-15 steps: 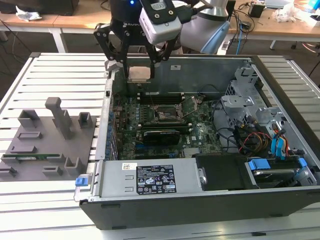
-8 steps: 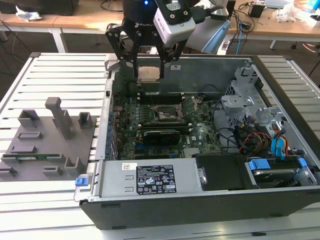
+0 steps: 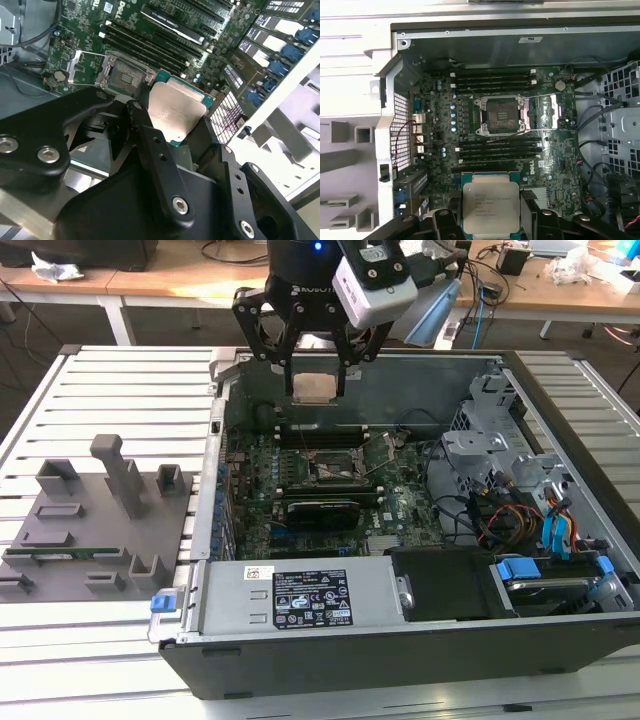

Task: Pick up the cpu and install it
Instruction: 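Pick up the cpu and move it towards the insertion slot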

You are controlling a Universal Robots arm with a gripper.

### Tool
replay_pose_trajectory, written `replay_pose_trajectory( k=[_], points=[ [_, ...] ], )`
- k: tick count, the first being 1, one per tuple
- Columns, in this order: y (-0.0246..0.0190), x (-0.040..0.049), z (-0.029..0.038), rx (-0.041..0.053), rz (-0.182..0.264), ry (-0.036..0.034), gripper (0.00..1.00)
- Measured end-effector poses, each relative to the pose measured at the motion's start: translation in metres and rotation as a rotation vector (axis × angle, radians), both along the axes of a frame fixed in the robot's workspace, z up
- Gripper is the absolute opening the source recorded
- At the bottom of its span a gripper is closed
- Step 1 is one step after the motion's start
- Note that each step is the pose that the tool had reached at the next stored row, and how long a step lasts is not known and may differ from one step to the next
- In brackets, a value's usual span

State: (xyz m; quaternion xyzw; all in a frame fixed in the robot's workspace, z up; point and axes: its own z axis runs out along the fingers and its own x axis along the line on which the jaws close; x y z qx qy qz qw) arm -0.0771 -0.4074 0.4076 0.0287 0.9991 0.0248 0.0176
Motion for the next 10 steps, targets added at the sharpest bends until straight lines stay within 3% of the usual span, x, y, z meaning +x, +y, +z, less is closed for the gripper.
replay_pose_trajectory(
  k=[5,10],
  points=[
    [0.0000,0.0125,0.0000,-0.0001,0.000,0.0000,0.55],
    [0.0001,0.0137,-0.0011,0.0003,0.000,-0.0002,0.55]
  ],
)
